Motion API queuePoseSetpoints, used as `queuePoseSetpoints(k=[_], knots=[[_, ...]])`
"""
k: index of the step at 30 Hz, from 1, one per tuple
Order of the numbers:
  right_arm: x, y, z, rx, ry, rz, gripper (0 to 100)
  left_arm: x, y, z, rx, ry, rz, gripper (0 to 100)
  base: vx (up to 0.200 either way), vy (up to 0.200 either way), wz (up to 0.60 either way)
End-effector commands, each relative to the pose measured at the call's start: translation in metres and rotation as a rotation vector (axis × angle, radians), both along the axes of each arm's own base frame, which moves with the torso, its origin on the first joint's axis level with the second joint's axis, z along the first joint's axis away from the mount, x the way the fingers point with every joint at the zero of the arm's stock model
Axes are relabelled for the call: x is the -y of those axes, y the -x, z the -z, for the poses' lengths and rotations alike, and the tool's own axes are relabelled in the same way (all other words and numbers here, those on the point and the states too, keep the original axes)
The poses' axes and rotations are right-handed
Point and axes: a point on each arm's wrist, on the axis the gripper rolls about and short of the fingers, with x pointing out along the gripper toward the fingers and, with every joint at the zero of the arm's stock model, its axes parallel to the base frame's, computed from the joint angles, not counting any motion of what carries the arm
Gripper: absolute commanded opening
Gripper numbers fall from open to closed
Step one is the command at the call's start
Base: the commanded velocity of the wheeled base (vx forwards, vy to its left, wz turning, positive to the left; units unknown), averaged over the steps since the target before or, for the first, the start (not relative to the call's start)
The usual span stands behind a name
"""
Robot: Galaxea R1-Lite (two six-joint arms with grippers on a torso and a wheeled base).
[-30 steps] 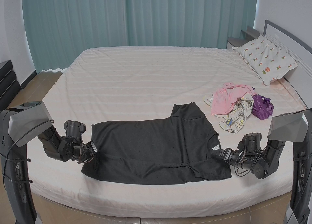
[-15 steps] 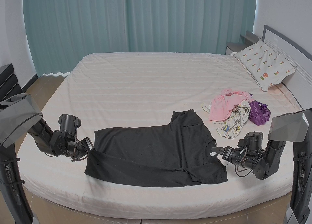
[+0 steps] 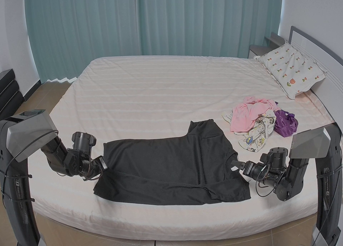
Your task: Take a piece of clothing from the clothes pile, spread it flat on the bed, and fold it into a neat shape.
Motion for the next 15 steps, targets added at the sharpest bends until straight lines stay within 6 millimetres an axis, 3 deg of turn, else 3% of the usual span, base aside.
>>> queuePoseSetpoints(k=[1,15], knots=[[0.0009,0.0077,0.0202,0.003,0.02,-0.001,100,-0.0004,0.0011,0.0069,-0.02,-0.01,-0.011,0,0.0,0.0,0.0],[-0.0028,0.0101,0.0236,0.031,0.066,-0.009,100,-0.0008,0.0002,0.0029,-0.006,-0.018,-0.032,0,0.0,0.0,0.0]])
